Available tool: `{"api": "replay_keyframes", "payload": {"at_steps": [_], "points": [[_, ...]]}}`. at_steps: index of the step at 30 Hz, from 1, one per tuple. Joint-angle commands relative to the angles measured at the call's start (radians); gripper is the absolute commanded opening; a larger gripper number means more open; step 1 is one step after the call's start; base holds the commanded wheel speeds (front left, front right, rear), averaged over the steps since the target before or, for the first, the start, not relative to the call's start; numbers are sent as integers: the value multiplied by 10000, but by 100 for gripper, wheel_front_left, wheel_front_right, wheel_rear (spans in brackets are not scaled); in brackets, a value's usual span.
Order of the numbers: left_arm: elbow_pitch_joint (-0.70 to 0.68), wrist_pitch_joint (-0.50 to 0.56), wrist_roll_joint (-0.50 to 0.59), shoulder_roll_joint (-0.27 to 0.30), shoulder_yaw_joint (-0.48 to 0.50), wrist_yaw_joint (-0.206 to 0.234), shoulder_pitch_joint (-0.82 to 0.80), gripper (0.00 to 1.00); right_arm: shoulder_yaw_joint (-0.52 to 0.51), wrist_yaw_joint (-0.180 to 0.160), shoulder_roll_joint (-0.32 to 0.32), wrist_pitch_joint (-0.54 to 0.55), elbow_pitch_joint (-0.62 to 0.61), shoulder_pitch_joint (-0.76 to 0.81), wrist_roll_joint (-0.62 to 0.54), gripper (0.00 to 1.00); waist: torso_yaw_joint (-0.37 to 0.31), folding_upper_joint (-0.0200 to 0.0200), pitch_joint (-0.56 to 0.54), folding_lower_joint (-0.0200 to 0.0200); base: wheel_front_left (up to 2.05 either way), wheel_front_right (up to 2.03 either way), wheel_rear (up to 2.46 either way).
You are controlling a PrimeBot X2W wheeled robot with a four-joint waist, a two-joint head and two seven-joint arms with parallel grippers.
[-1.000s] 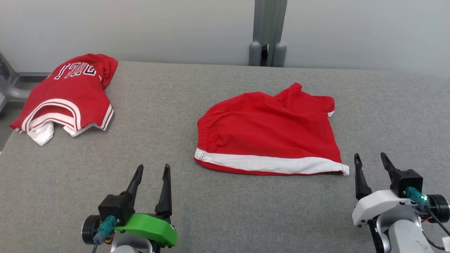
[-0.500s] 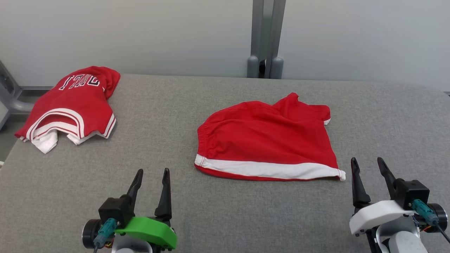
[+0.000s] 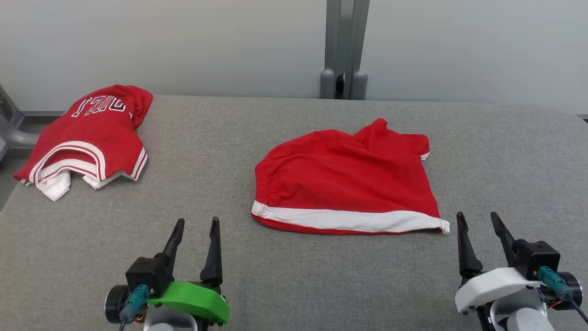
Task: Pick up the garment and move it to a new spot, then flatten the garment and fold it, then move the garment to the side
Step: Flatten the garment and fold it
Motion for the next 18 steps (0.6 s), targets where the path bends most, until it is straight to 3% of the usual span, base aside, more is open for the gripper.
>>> {"api": "replay_keyframes", "payload": {"at_steps": [1,10,18], "points": [[-28,5,15,19,15,17,60,100,5,-14,-35,-10,-66,64,-70,100,-13,-1,24,0,0,0,0],[415,77,249,93,-305,-257,-467,100,64,-14,-36,41,-205,-33,-171,100,-70,-1,306,0,0,0,0],[1741,1244,-76,267,-988,-846,-2012,100,363,-14,-36,230,-477,-475,-276,100,-436,-1,1211,0,0,0,0]]}}
